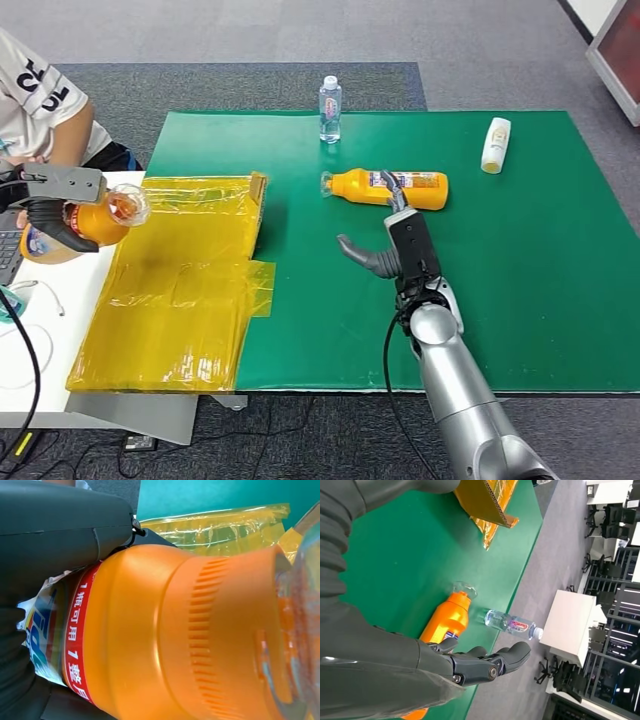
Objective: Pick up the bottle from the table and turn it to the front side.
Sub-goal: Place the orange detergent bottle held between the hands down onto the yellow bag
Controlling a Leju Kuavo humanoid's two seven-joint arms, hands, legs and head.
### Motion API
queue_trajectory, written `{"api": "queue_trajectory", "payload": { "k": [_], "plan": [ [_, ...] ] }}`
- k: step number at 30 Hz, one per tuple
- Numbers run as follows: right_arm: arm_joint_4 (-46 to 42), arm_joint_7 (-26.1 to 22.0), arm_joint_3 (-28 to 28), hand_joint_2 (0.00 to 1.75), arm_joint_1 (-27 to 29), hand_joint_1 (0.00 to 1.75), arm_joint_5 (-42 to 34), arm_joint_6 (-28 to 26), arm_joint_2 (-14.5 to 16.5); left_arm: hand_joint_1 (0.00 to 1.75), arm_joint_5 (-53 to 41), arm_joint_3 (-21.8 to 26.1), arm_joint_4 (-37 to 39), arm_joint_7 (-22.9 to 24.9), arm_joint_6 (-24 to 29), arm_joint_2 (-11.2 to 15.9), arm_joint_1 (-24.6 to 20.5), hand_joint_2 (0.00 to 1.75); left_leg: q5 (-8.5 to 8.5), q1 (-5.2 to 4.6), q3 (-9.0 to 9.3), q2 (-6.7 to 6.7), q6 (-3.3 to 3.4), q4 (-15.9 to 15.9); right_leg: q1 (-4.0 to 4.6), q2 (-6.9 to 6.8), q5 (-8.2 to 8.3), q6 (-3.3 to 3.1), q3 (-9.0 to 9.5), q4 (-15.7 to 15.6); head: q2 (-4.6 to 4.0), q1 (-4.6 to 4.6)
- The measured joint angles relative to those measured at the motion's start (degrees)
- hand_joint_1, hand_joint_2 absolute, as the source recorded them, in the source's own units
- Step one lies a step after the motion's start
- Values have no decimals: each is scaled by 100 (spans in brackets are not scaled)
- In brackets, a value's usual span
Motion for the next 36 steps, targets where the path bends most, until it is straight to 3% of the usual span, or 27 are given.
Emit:
{"api": "queue_trajectory", "payload": {
  "k": [6, 16, 29, 36],
  "plan": [
    [19, 7, -8, 175, 0, 0, -4, 4, -2, 175, -124, -3, 144, -9, 94, -53, 68, 175, -1, 0, -1, 0, -2, 0, -1, 1, 0, 0, -3, -1, 0, 0],
    [11, 137, -18, 175, -2, 0, 38, 97, -9, 175, -690, -7, 1224, -137, 575, -597, 880, 175, 6, 2, -13, 5, -10, 0, 1, 4, 10, -3, -22, 0, 0, 0],
    [13, 284, -18, 175, 3, 0, 176, 49, -123, 175, -667, 23, 1807, -233, 980, -928, 1371, 175, 5, 2, -11, 5, -10, 1, 1, 2, 7, -4, -20, -1, 0, 0],
    [13, 345, 6, 175, -2, 0, 183, -14, -141, 175, -586, 245, 2021, -3, 1246, -1508, 1384, 175, 8, -1, -10, -3, -5, 2, -3, -4, 10, 1, -11, -3, 0, 1]
  ]
}}
